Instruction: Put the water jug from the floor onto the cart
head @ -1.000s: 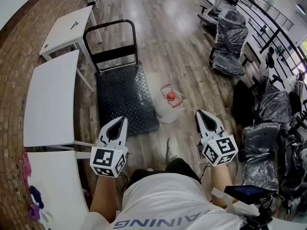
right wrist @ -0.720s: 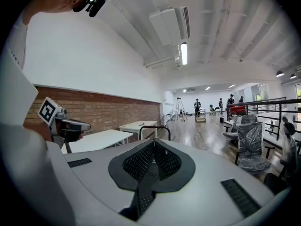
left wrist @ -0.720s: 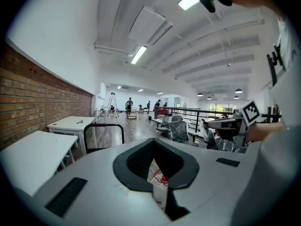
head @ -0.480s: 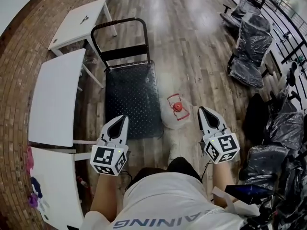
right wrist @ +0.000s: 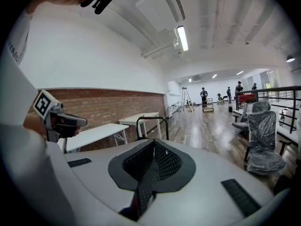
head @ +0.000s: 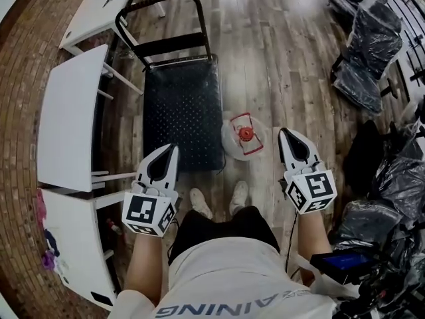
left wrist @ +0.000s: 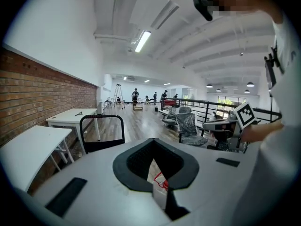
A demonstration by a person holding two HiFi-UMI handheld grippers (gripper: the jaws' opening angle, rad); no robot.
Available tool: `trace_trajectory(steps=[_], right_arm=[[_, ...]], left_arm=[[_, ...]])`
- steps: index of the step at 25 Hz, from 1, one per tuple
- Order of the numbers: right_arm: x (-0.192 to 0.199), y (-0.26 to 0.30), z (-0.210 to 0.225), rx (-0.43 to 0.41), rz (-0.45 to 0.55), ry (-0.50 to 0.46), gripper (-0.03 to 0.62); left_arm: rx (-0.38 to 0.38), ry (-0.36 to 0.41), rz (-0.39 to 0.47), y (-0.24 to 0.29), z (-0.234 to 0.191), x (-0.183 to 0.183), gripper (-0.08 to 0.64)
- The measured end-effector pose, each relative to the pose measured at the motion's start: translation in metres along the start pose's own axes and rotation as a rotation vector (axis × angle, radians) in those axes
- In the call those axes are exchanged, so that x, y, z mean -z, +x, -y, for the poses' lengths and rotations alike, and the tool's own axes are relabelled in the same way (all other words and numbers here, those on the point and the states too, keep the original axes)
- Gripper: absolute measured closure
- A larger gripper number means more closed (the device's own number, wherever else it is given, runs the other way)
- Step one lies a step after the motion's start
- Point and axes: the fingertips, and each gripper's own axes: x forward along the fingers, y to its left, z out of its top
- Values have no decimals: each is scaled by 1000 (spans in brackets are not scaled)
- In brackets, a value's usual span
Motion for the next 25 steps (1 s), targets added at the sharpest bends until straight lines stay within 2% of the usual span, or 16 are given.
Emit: trace_trajectory(steps=[7, 14, 17, 25], right_arm=[[50, 40, 8, 19, -65, 0, 584], [110, 84, 21, 78, -138, -13, 581], [142, 104, 22, 79, -185, -21, 549], [238, 151, 29, 62, -319, -35, 412]], left_arm=[[2, 1, -44, 36, -24, 39, 558], [17, 6, -65, 61, -55, 68, 558], [15, -8, -81, 59, -65, 86, 560], [-19, -31, -158, 51, -85, 136, 559]])
